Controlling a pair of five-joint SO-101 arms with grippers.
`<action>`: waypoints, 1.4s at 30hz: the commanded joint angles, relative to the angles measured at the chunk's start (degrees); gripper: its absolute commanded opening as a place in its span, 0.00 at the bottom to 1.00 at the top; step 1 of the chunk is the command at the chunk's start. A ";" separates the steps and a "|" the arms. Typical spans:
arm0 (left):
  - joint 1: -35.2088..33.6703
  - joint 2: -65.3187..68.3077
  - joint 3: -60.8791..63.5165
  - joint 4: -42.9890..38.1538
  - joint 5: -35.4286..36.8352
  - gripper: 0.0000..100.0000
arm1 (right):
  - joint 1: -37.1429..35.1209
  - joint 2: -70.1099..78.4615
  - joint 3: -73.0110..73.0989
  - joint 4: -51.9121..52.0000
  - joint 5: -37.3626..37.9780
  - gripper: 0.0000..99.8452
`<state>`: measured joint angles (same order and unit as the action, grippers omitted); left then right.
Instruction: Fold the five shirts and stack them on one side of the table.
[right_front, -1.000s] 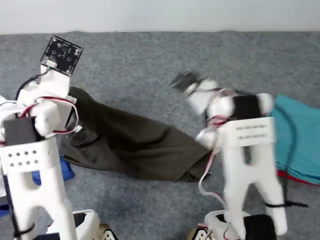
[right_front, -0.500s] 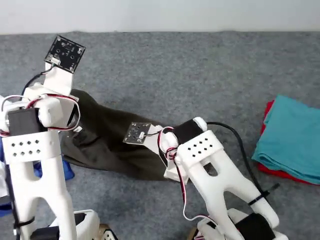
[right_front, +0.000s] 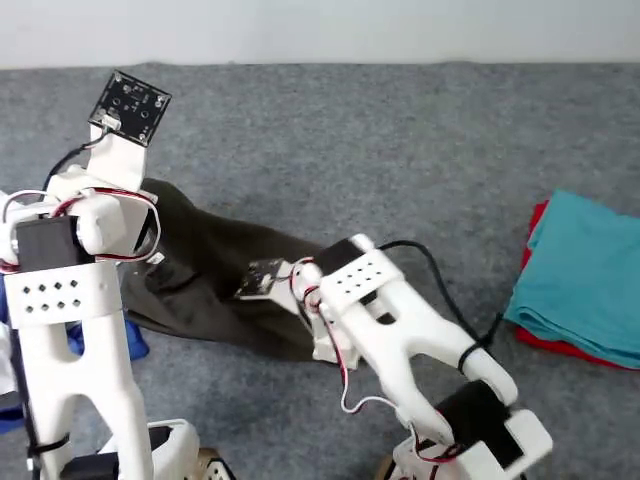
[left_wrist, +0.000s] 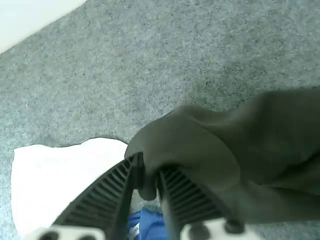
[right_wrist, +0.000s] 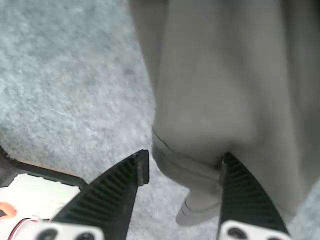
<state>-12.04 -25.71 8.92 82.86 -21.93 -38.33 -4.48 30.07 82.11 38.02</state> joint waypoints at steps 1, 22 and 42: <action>0.18 -0.18 -0.57 0.09 0.53 0.01 | -3.65 0.57 -0.53 -1.80 -2.37 0.23; -0.18 -0.18 1.54 2.02 0.44 0.01 | -3.74 15.34 -1.76 -4.09 -3.52 0.04; 0.18 -0.18 1.54 2.11 0.44 0.01 | 5.85 15.87 -23.03 13.76 -1.05 0.09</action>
<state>-12.04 -25.71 10.86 84.88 -21.93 -32.88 11.78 9.76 94.68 36.79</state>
